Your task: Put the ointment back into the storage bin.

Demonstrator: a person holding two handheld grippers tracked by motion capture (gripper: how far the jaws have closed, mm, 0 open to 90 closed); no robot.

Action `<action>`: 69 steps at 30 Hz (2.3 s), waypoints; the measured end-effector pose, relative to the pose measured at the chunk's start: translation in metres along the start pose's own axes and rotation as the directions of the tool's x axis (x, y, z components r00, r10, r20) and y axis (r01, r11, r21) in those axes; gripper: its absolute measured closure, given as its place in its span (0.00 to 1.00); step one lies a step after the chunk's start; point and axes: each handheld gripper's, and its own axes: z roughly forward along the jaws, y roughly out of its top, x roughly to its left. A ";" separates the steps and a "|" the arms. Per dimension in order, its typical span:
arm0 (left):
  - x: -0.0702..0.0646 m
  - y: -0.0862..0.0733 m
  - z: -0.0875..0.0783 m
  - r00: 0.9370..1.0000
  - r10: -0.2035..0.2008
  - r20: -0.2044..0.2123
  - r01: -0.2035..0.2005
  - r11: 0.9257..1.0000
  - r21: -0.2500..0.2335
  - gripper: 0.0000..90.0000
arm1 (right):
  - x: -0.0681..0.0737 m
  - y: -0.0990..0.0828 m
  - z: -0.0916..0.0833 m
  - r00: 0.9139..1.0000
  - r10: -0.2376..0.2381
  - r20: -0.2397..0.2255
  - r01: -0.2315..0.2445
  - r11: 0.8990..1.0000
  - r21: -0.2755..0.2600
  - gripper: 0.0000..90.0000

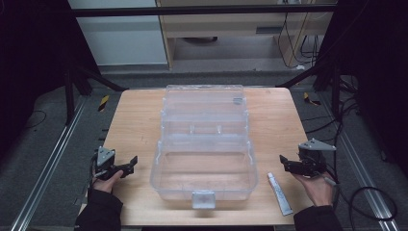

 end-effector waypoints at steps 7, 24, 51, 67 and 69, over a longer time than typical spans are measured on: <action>0.000 0.000 0.000 1.000 -0.002 0.001 0.002 1.000 -0.002 0.03 | 0.010 0.006 -0.006 1.000 -0.012 -0.027 0.014 0.998 0.064 0.30; -0.001 0.000 0.000 1.000 0.002 0.001 -0.002 1.000 -0.004 0.03 | 0.029 0.017 -0.016 0.994 0.004 -0.111 0.025 0.966 0.256 0.37; -0.001 0.000 0.000 1.000 -0.001 0.005 0.001 1.000 -0.004 0.03 | 0.045 0.012 0.000 0.988 0.016 -0.151 0.052 0.898 0.438 0.47; -0.001 0.000 -0.001 1.000 -0.002 0.006 0.002 1.000 -0.004 0.03 | 0.049 0.001 0.014 0.985 0.031 -0.171 0.066 0.845 0.531 0.57; -0.001 0.000 -0.001 1.000 -0.001 0.006 0.001 1.000 -0.004 0.03 | 0.050 0.000 0.016 0.985 0.027 -0.169 0.069 0.841 0.536 0.58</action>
